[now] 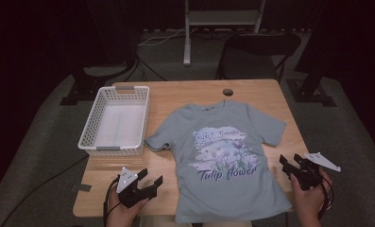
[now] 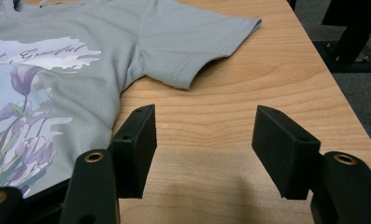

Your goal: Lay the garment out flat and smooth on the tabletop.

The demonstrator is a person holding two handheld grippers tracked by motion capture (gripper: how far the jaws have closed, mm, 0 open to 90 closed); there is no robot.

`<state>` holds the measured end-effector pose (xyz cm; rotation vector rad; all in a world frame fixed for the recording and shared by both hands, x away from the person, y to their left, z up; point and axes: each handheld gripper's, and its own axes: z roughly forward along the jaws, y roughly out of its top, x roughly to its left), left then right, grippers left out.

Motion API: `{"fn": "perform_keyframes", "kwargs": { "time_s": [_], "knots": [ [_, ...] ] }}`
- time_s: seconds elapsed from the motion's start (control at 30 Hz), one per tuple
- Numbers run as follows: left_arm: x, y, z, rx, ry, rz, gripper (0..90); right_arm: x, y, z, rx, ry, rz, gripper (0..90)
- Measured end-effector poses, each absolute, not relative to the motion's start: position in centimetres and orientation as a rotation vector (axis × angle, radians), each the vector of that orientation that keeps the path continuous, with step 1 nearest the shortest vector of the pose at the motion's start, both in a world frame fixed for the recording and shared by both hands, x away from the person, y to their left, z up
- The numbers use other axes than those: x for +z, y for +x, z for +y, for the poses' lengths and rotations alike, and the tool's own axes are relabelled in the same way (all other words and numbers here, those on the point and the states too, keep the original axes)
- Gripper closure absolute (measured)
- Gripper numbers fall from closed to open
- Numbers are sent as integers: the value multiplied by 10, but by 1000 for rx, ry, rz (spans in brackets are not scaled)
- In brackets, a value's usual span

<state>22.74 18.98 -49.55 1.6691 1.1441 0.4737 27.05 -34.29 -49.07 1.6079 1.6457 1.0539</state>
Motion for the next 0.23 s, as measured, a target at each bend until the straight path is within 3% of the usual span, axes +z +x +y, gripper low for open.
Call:
{"fn": "perform_keyframes", "kwargs": {
  "time_s": [0.23],
  "knots": [
    [-493,227,193,446,1625,1145,315,-491,270,-343,1053,1604,1653,386]
  ]
}}
